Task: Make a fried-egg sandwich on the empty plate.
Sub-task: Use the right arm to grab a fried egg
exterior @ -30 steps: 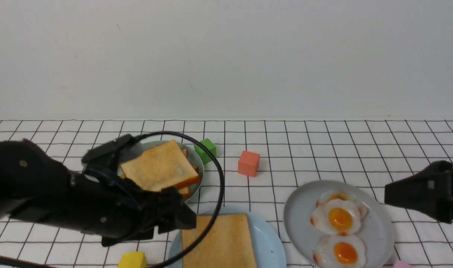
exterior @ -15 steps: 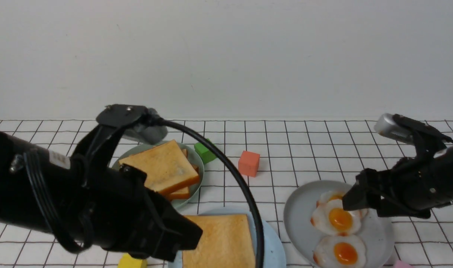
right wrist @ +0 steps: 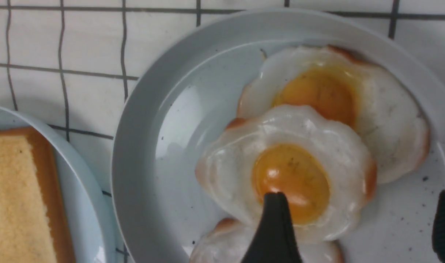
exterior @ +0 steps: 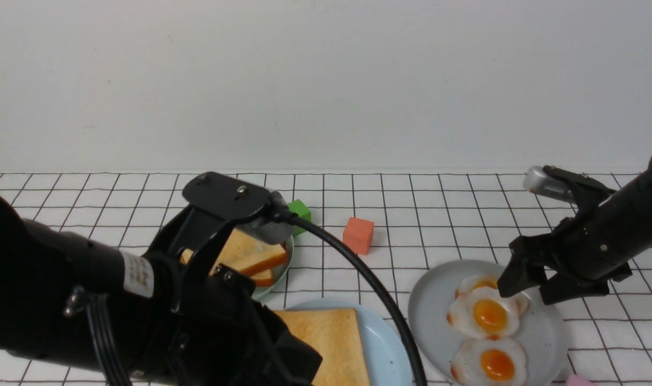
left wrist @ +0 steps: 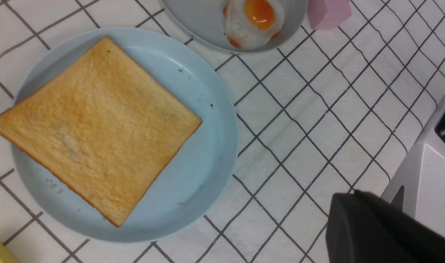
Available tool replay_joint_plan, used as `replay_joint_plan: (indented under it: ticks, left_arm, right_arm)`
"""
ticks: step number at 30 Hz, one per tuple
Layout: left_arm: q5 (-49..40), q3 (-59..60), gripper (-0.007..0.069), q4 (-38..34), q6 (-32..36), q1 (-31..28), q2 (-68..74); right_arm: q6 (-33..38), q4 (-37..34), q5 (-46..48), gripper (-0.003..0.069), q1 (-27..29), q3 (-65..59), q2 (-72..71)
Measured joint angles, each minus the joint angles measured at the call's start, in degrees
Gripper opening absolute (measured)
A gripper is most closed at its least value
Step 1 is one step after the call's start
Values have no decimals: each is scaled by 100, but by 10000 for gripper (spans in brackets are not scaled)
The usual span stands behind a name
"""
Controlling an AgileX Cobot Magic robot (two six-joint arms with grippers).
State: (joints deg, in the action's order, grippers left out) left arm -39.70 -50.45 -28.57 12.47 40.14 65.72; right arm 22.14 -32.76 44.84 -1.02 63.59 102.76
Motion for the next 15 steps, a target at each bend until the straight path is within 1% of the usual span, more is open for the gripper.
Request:
replay_joint_plan:
  ticks: [3,8,9,13,14,15]
  left_arm:
    - [24,0,-13,11,-12,0,0]
    - [44,0,-13,28,-70,0,0]
    - [44,0,-13,28,-96,0,0]
    - [44,0,-13,40,-114,0,0]
    - [44,0,-13,45,-114,0,0]
    - [44,0,-13,45,-114,0,0]
  right_arm:
    - [39,-131,-196,521,0,9,175]
    - [51,-220,-366,424,0,9,322]
    - [51,-242,-384,373,0,9,367]
    - [51,-287,-384,216,0,9,503]
    - [51,-287,-384,204,0,9,509]
    - [51,-310,-356,178,0,9,525]
